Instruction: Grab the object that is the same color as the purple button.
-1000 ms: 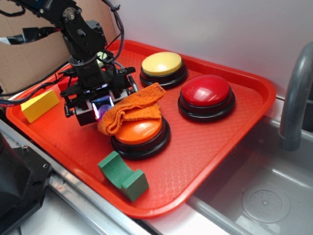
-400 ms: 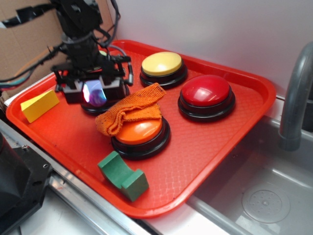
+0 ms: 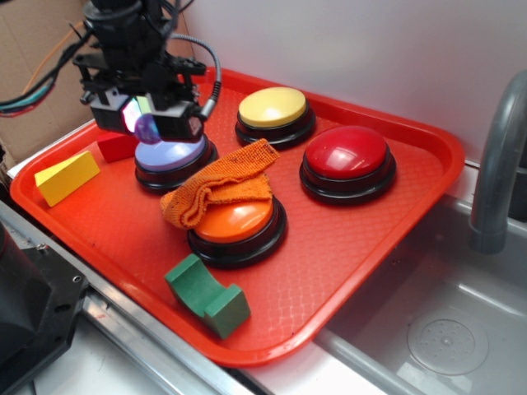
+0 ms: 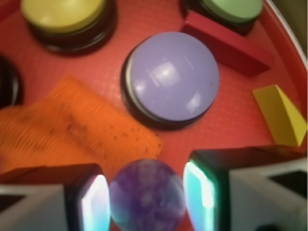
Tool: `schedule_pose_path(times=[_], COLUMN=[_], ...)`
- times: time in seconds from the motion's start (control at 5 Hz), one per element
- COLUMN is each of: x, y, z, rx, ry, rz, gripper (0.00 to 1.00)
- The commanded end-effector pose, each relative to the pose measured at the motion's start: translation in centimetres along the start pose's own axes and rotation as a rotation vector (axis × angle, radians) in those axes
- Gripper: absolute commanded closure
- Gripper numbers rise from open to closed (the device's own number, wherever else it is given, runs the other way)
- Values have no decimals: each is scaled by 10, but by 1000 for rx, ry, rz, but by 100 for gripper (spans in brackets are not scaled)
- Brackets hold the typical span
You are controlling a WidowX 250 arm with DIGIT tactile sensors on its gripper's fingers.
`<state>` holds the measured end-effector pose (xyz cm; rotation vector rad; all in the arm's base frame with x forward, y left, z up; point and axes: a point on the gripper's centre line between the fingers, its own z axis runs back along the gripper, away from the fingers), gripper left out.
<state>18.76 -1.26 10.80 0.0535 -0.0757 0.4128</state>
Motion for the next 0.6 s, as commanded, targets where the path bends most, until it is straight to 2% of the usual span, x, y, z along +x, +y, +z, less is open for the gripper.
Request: schedule_pose_path(times=[0.0,0.2,0.4], x=[-3,-9,-12], y=[8,14,18], z=[37,40,44], rx=[-107,-121,-53], ry=[14,-12,-60], rz=[-233,-256,-264], gripper=[100,100,100])
